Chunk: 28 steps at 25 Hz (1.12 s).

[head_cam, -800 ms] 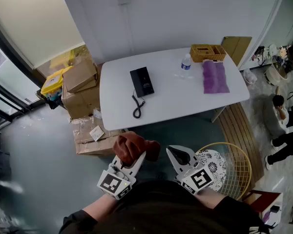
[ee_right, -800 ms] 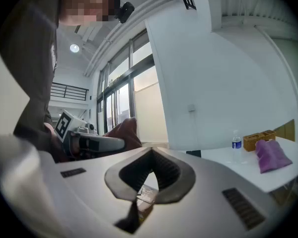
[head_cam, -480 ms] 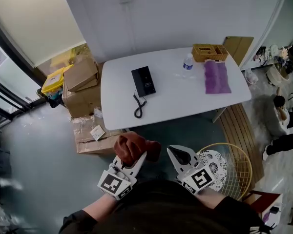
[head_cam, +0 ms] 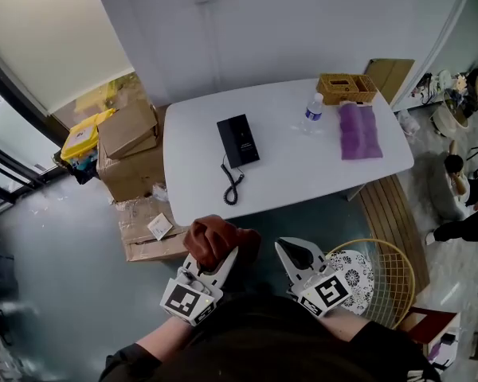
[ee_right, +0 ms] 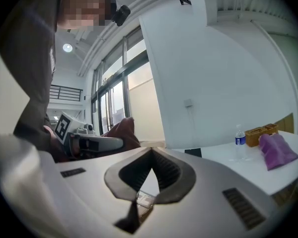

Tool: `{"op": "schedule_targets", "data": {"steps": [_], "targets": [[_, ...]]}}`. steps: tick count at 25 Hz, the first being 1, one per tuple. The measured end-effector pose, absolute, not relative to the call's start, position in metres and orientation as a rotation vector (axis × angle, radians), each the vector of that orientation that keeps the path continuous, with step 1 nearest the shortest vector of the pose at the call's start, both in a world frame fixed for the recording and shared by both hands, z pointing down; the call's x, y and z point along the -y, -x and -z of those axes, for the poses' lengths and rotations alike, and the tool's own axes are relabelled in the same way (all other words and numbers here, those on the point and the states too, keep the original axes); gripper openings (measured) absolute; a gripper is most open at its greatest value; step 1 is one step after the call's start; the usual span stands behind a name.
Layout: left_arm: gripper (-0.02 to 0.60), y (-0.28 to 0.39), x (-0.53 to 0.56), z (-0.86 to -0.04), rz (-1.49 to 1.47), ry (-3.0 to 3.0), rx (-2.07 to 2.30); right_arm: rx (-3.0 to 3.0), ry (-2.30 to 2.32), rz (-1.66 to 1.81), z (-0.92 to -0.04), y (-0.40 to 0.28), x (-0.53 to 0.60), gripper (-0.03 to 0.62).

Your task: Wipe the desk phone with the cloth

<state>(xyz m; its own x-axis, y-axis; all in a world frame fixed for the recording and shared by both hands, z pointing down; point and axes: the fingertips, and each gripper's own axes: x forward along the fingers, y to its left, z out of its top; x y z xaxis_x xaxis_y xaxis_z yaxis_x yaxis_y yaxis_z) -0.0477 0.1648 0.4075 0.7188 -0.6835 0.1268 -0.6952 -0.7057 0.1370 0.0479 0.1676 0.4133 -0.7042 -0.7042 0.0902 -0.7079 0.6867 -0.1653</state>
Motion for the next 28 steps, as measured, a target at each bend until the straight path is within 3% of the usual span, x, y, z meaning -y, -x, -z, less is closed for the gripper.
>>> {"op": "schedule_targets", "data": {"steps": [14, 28], "targets": [[0.057, 0.106, 0.007, -0.417, -0.12, -2.838, 1.007, 2.753, -1.394, -0.258, -0.41, -0.001, -0.037, 0.027], [0.057, 0.107, 0.139, -0.474, -0.274, -2.729, 1.239, 2.766, -1.268, -0.337, -0.445, -0.022, 0.051, 0.027]]}}
